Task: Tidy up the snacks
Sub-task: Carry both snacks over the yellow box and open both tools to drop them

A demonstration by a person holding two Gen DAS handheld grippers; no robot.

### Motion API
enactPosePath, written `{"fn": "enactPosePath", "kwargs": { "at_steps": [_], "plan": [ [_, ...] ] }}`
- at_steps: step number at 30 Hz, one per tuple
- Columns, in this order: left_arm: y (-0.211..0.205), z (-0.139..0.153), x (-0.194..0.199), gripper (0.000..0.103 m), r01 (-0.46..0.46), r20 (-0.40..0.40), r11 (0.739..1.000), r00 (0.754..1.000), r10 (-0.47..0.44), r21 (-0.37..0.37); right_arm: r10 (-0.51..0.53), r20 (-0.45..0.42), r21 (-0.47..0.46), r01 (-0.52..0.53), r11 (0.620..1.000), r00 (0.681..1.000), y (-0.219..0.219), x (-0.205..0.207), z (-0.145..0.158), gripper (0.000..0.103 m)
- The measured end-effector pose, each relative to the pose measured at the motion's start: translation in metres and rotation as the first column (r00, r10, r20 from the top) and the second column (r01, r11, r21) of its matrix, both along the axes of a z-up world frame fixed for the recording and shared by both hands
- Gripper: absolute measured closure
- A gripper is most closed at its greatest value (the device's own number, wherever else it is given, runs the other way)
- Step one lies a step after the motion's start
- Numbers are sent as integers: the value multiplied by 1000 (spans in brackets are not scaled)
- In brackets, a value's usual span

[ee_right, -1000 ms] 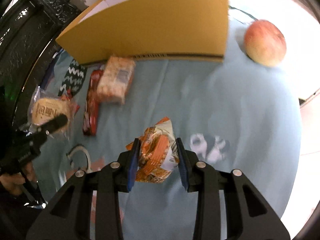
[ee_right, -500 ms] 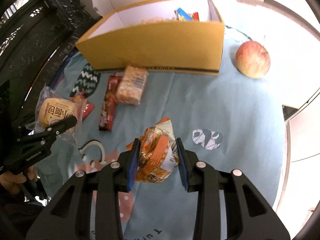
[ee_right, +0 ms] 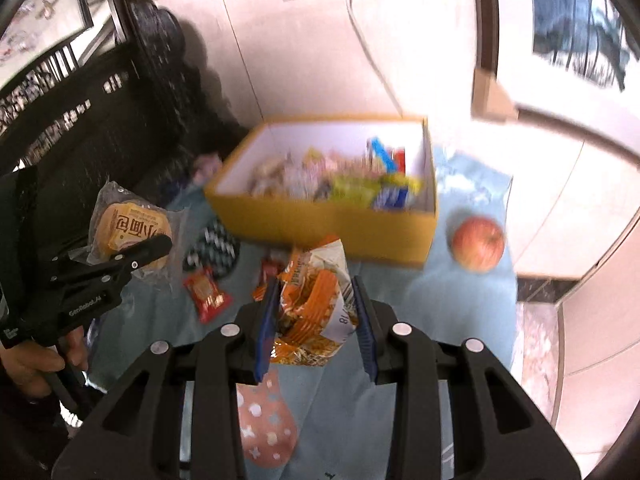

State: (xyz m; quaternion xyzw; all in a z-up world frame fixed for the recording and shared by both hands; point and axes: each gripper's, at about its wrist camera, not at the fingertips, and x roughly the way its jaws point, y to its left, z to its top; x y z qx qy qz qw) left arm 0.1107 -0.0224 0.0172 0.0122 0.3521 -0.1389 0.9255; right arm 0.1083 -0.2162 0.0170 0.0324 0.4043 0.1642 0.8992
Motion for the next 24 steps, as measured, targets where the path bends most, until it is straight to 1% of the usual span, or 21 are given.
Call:
{"fn": "enactPosePath", "kwargs": {
  "at_steps": [1,3,6,9,14,17,19,21,22,24],
  "plan": [
    [0,11,1,60,-4,22,1000,1000,4,-1,-3,12,2,3,1000,1000,-1,1,7,67],
    [-1,23,2,60,-5,46,1000,999,5,0,-11,35,11,10,1000,999,-4,3,18,67],
    [-3,34,0,60,1,72,1000,997,-1,-3,-18,56,13,18,1000,998,-7,3,28,67],
    [-6,37,-2,61,10,75,1000,997,-10,-1,-21,59,14,20,1000,998,-9,4,29,67],
    [-8,30,1,60,20,55,1000,998,-20,5,-21,42,17,20,1000,999,-9,4,23,67],
    [-9,22,11,60,12,33,1000,999,-12,8,-17,30,14,16,1000,999,-8,10,20,67],
    [-6,12,19,60,0,13,999,1000,0,44,-15,20,10,15,1000,1000,-7,14,17,67],
    [-2,-6,21,52,-4,-29,997,1000,6,72,-16,3,20,16,1000,1000,-8,15,10,67],
    [2,-23,19,43,-16,-53,996,998,21,89,-16,-10,28,16,999,1000,-8,14,4,67],
    [7,-55,12,42,-24,-99,992,994,37,127,-18,-33,38,20,999,999,-8,11,-8,67]
  ]
}}
